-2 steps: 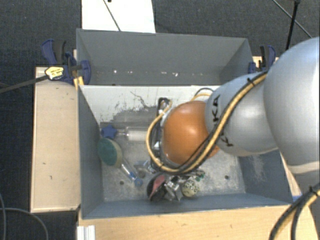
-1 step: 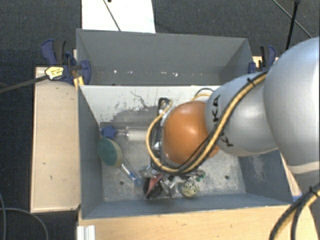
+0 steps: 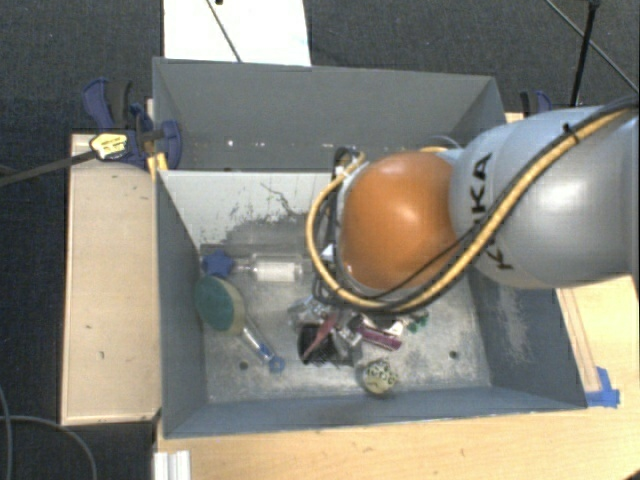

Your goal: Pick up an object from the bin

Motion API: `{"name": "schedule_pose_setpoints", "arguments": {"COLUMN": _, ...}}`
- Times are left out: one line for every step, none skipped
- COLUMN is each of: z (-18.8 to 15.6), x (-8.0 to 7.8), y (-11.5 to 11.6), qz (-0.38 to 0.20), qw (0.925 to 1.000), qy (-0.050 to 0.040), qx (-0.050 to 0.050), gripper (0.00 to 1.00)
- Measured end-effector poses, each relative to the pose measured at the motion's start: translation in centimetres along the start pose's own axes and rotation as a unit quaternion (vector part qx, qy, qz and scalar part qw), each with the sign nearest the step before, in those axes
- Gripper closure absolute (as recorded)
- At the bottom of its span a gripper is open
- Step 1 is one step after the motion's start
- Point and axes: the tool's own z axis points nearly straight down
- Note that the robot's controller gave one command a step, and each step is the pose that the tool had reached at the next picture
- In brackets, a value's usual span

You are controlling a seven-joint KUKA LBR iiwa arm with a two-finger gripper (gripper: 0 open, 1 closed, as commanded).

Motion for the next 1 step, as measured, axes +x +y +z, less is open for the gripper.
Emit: {"name": "schedule_pose_setpoints", "arguments": {"z": -10.07, "x": -0.41, "y": -2.08, "qz": -0.041, "qw": 0.9992, "qy": -0.0005, "qx": 0.001, "gripper": 1.00}}
